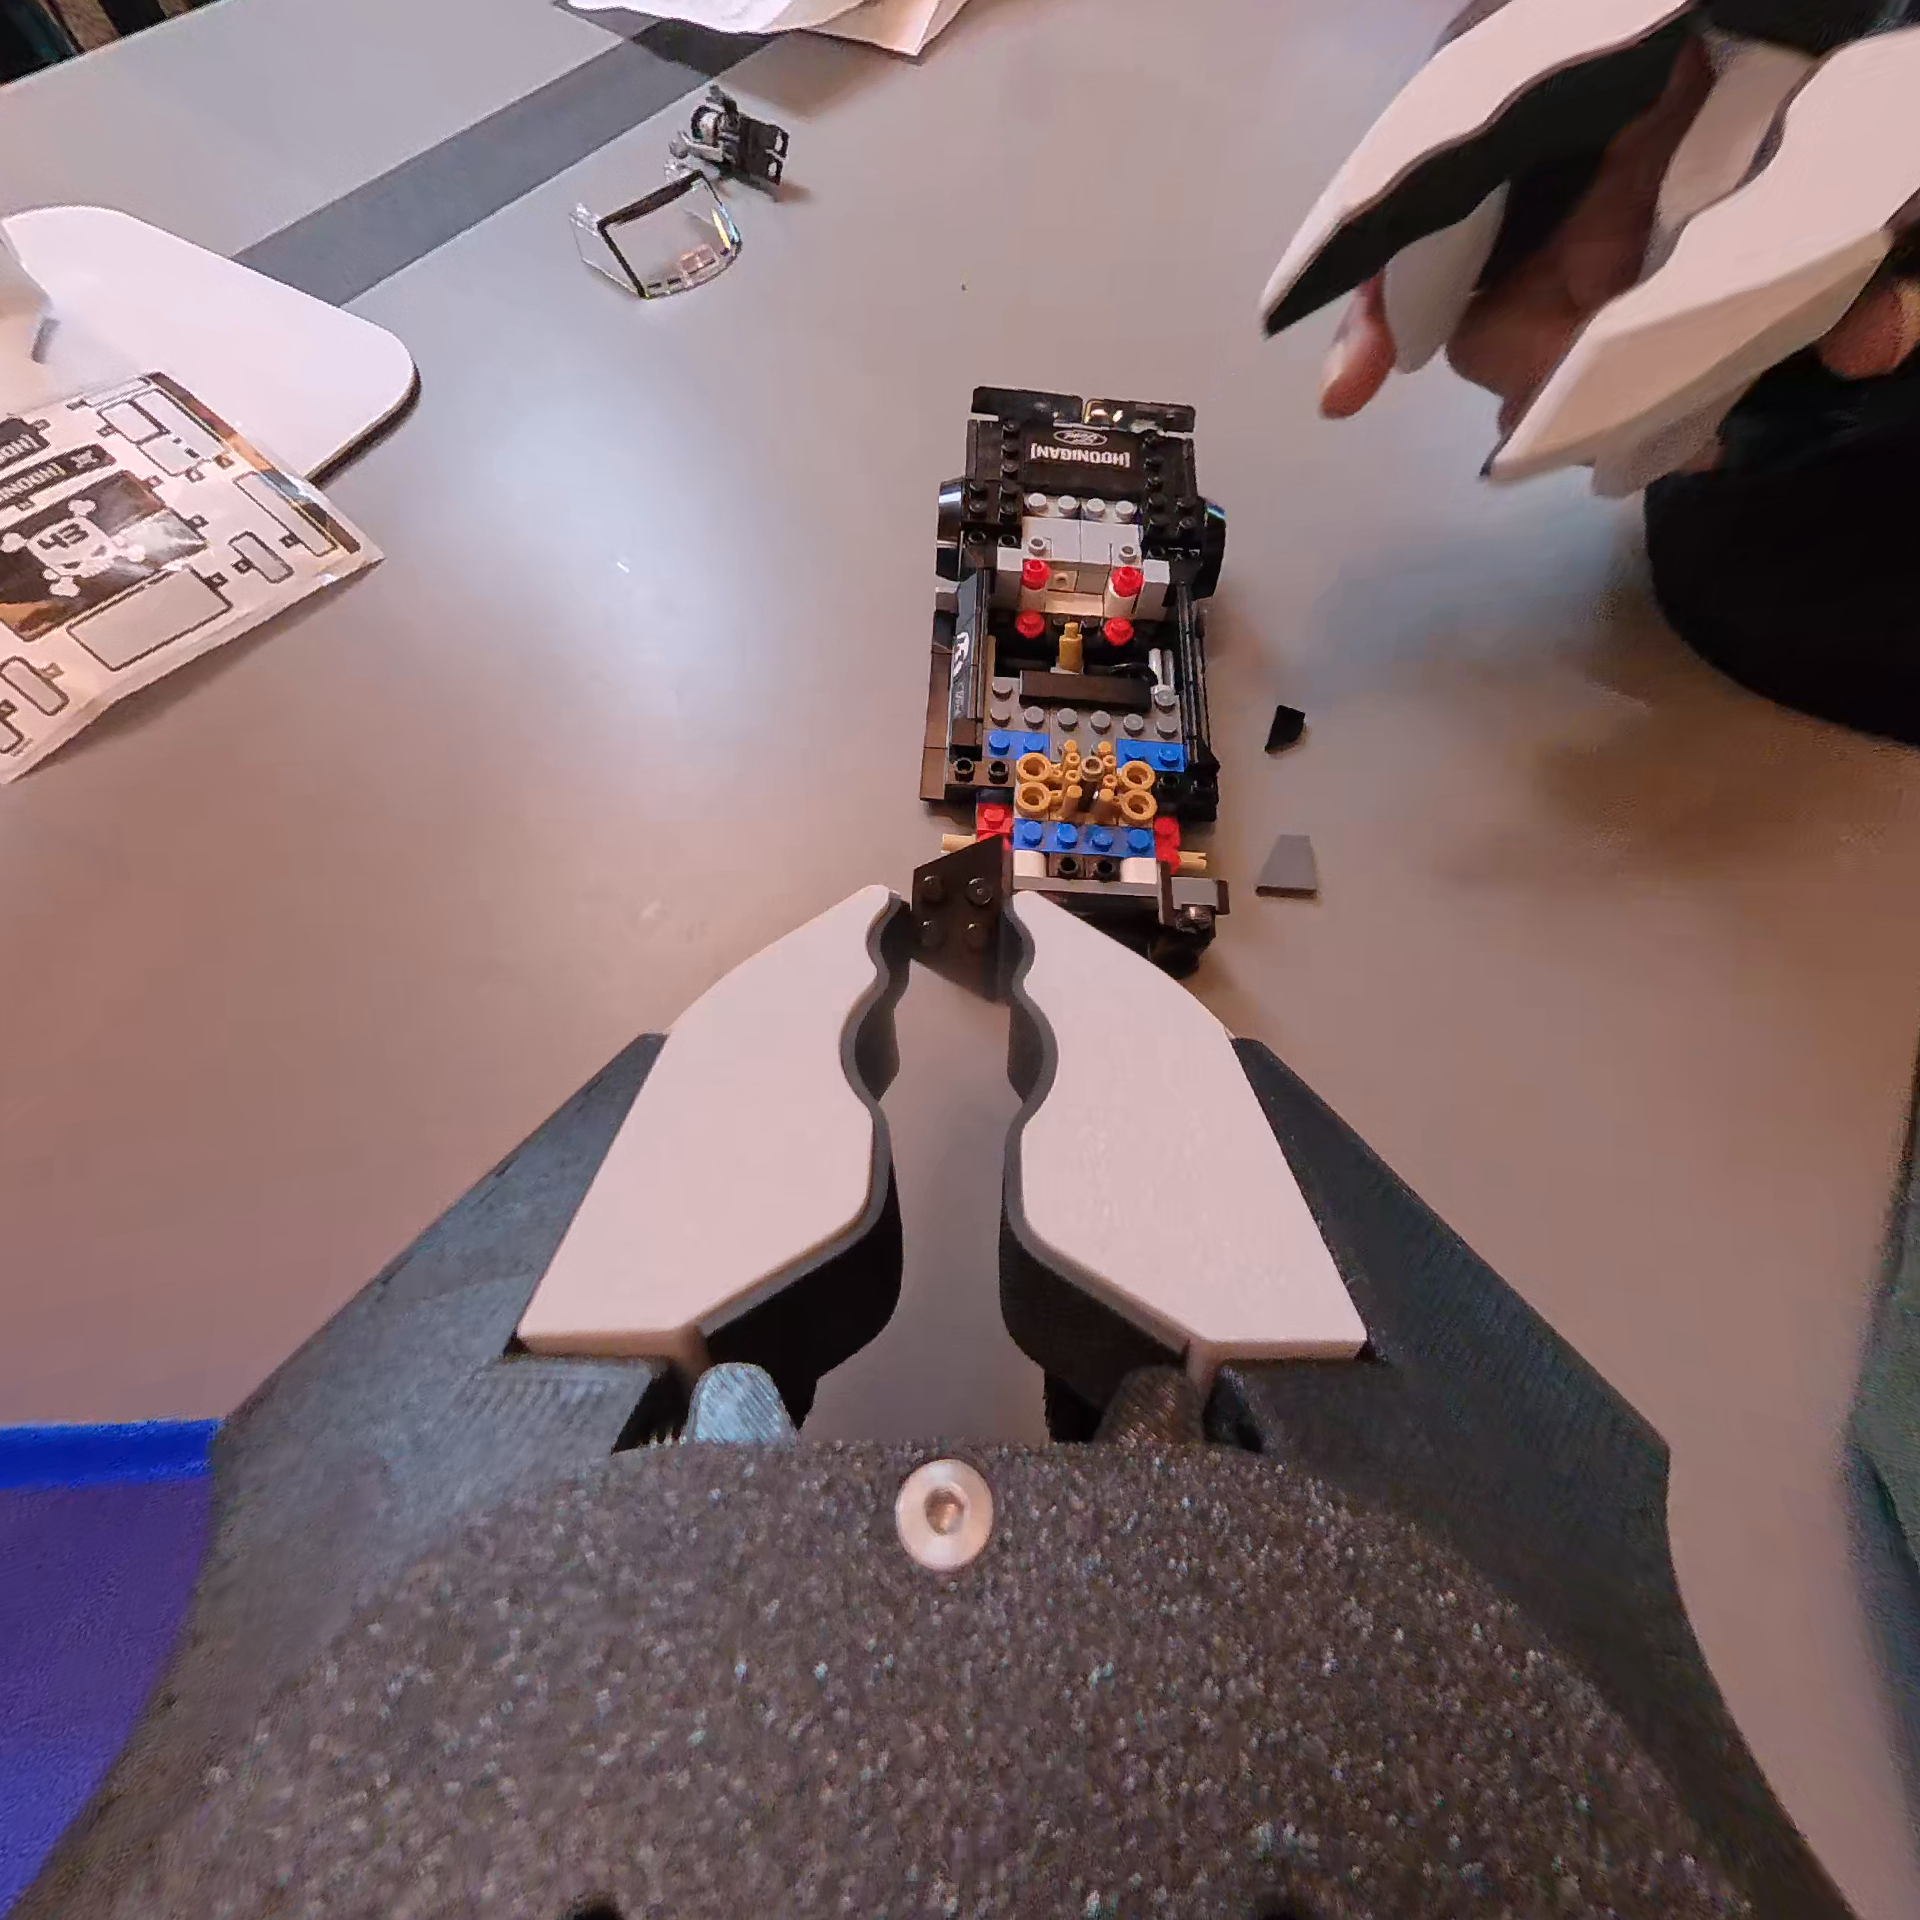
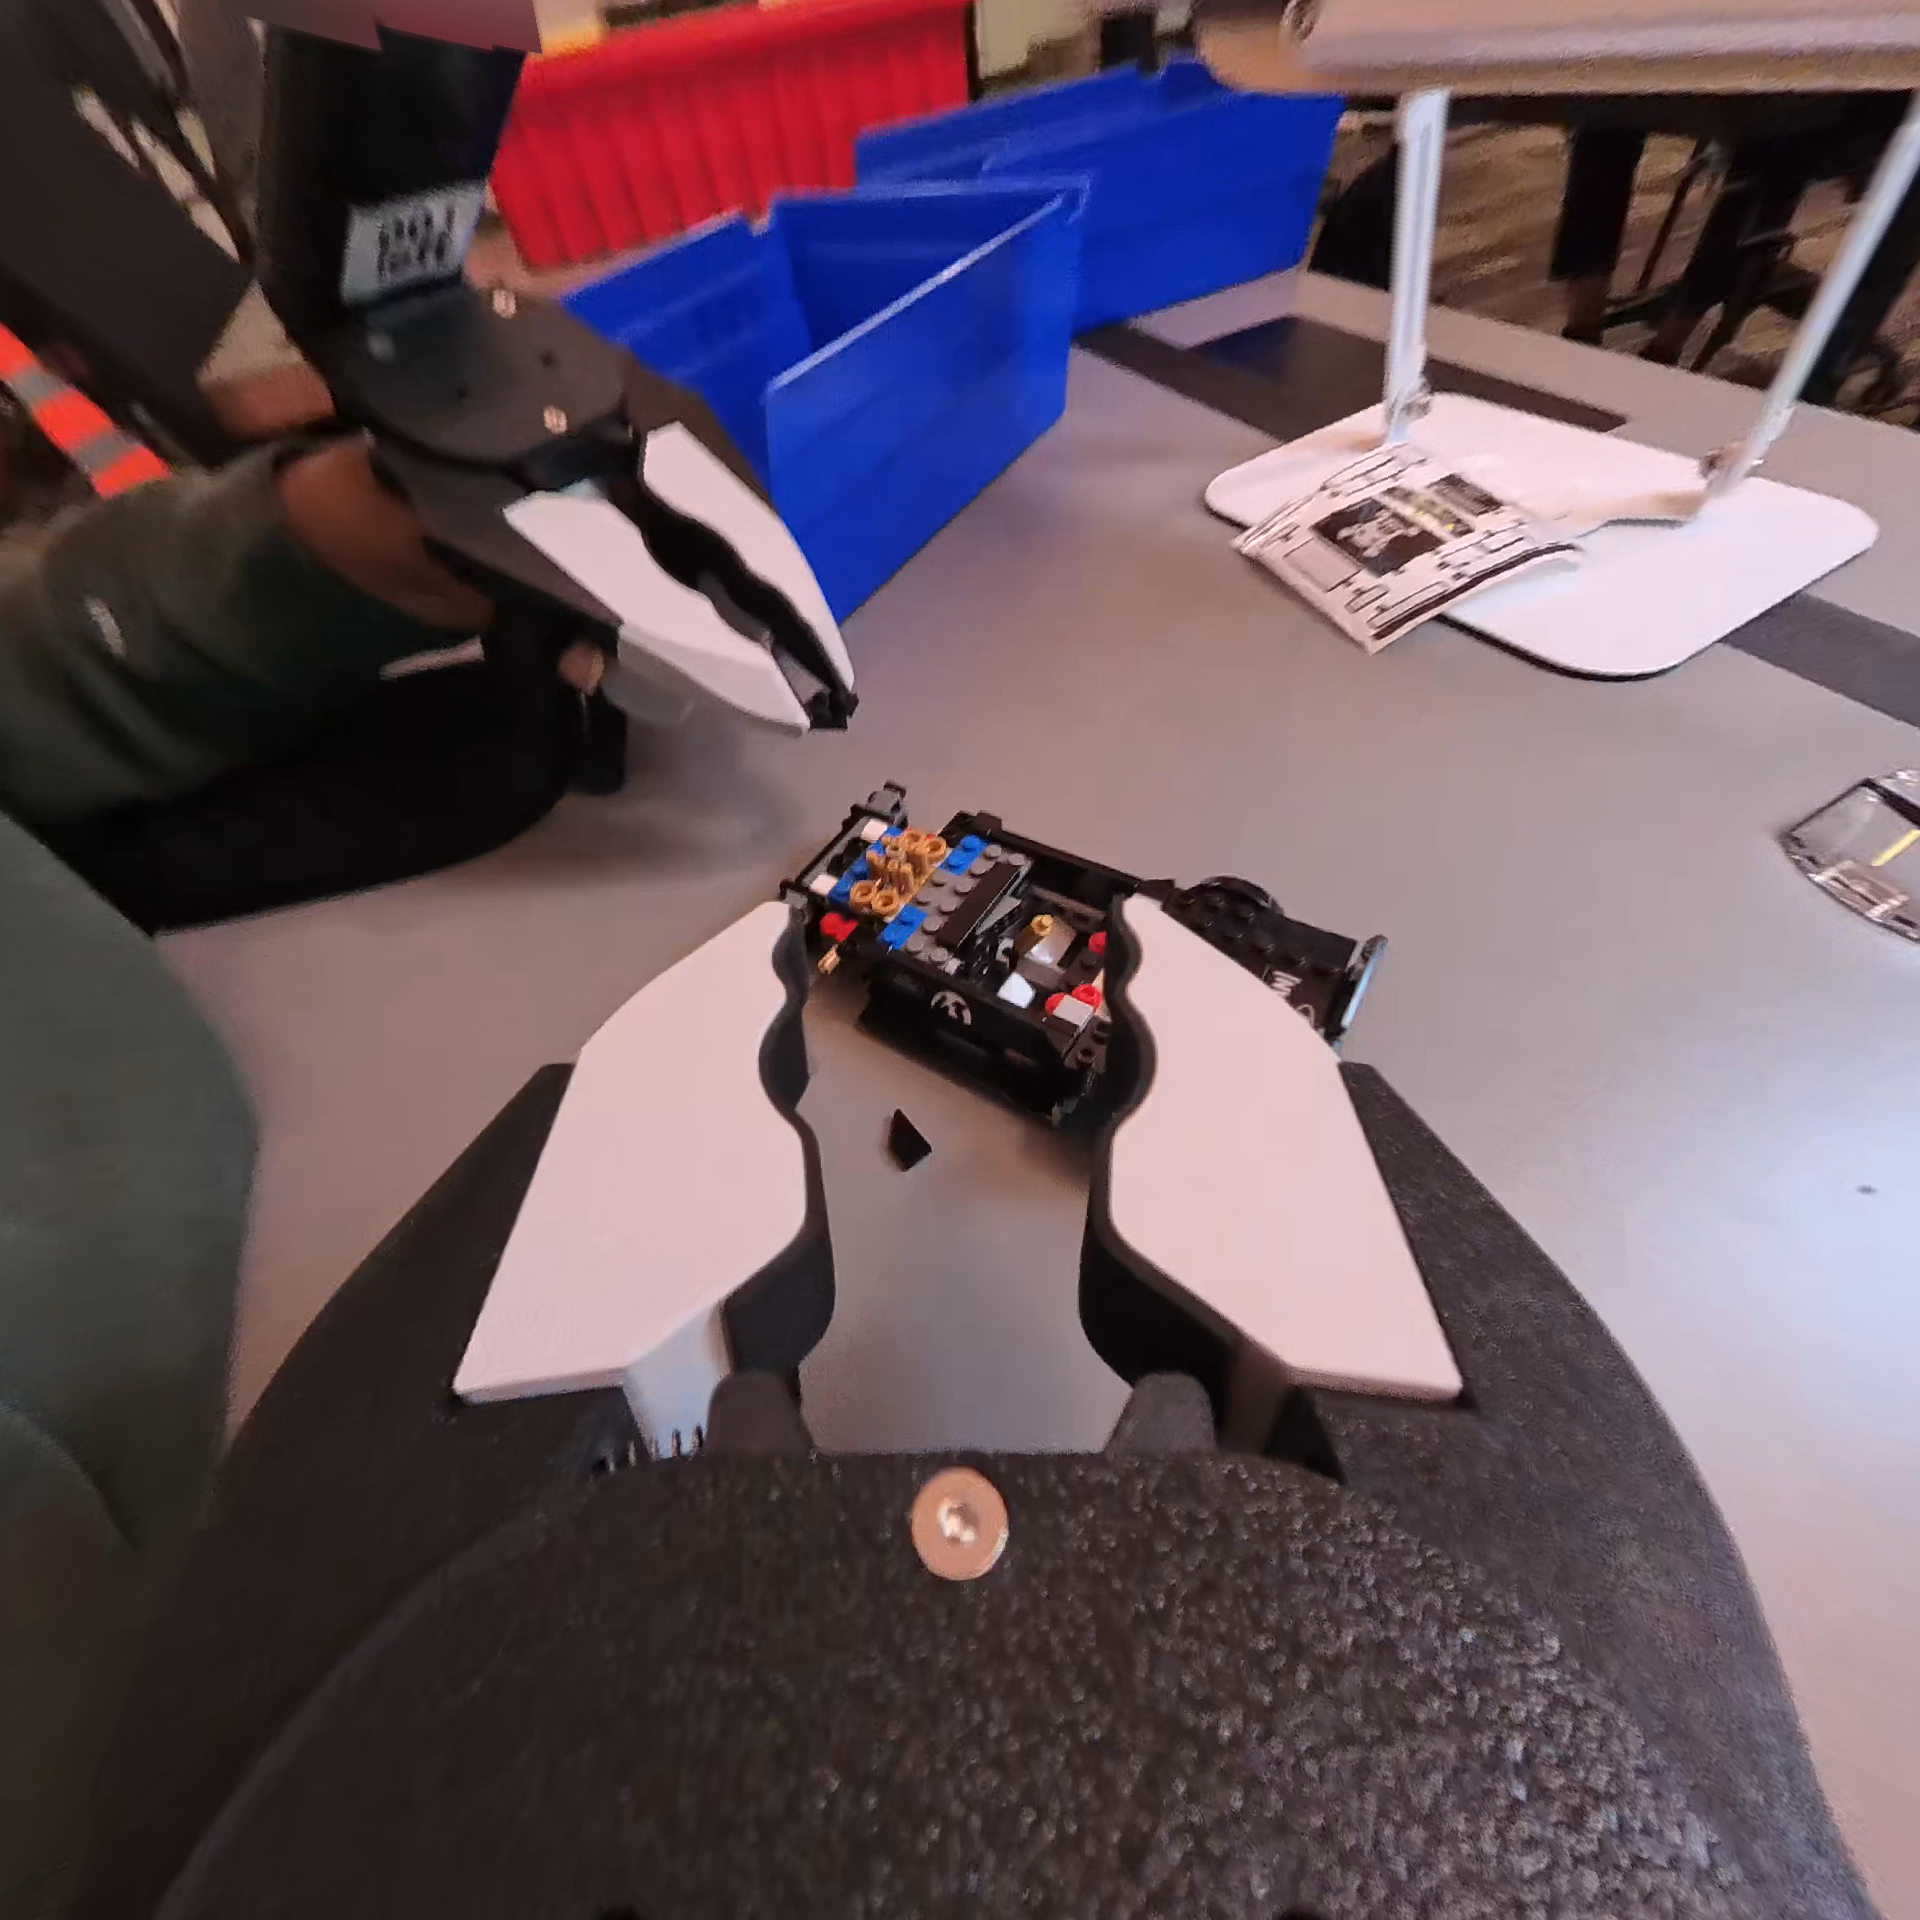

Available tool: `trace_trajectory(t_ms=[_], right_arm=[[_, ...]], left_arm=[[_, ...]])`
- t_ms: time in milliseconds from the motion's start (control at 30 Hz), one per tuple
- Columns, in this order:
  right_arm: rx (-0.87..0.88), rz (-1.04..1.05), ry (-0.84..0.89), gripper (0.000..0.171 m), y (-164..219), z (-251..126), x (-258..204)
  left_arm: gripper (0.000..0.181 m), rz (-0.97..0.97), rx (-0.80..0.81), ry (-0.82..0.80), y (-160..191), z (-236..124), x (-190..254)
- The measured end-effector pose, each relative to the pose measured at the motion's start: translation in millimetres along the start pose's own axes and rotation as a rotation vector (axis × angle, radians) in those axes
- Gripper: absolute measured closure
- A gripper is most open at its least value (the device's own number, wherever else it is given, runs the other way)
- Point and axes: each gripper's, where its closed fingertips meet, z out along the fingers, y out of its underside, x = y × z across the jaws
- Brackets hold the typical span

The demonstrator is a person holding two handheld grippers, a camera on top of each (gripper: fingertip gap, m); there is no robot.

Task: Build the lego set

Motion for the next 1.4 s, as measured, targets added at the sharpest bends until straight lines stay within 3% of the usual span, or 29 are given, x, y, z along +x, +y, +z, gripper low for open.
trace_trajectory(t_ms=[200, 733, 1400], right_arm=[[0.099, 0.063, 0.032, 0.127, -20, -10, 12], [-0.001, -0.029, 0.043, 0.132, 5, -5, 6], [-0.154, -0.071, 0.076, 0.132, 34, 10, 11]], left_arm=[[0.165, -0.066, -0.016, -0.036, -4, 0, -9], [0.165, -0.044, -0.171, -0.022, -3, 24, -2], [0.165, -0.068, -0.128, -0.036, 0, 18, -12]])
